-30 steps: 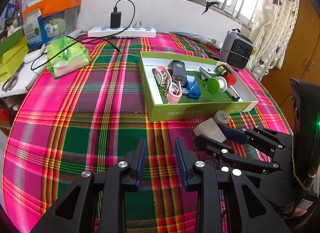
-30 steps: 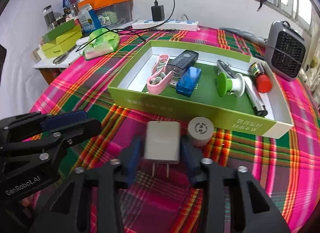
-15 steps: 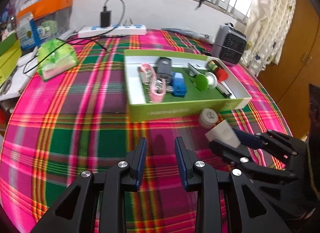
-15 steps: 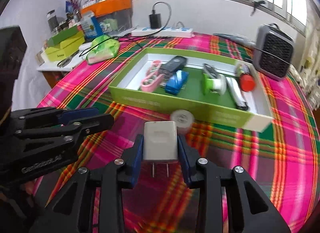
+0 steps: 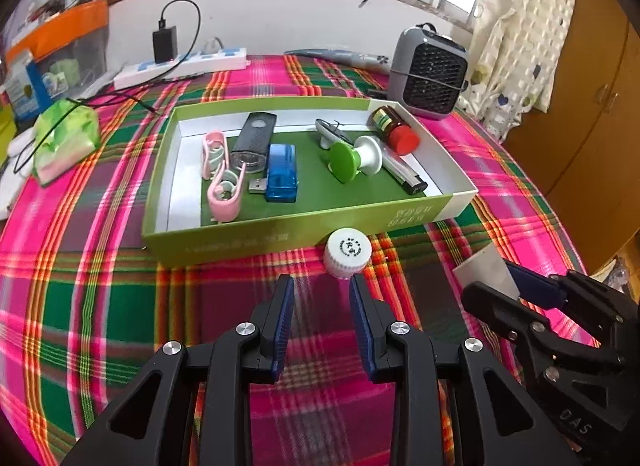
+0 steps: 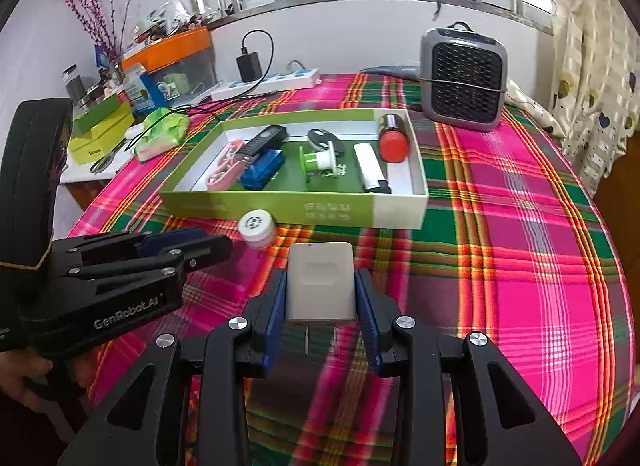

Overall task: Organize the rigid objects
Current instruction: 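Close the left tool on the white round container, then lift the white charger and round container with both tools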

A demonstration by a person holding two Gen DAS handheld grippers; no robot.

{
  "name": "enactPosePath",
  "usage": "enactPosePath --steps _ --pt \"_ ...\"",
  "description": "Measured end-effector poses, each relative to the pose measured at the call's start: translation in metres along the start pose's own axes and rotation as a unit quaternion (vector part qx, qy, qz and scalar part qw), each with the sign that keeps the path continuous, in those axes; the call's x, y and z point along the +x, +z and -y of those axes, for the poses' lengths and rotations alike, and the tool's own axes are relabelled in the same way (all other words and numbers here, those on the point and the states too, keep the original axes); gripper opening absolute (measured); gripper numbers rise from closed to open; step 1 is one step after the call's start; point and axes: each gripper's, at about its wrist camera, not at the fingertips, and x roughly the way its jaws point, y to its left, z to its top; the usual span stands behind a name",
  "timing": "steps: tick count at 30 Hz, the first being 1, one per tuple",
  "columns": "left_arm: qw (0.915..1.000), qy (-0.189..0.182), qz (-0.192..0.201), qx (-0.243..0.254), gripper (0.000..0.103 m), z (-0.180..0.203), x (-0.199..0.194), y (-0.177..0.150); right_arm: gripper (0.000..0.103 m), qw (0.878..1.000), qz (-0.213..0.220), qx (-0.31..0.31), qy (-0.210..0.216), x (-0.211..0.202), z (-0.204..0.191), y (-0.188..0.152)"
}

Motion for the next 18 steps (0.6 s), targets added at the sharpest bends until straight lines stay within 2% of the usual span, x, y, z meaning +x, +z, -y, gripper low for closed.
enactPosePath --steps 5,9,13,18 --pt "0.9997 0.016 0.007 0.015 0.028 0.011 0.005 0.002 0.035 1.0 0.003 0.003 0.006 -0.002 0.007 0.001" --pt "0.9999 0.007 0.005 0.014 0.028 0.018 0.01 0.004 0.035 1.0 0.003 0.003 0.009 -0.001 0.011 0.002" --pt "0.9998 0.008 0.005 0.018 0.033 0.024 0.015 0.006 0.035 1.0 0.003 0.006 0.01 -0.001 0.016 0.002" --pt "0.9997 0.016 0.005 0.017 0.033 0.026 0.02 0.01 0.035 1.0 0.006 0.007 0.011 -0.002 0.019 0.004"
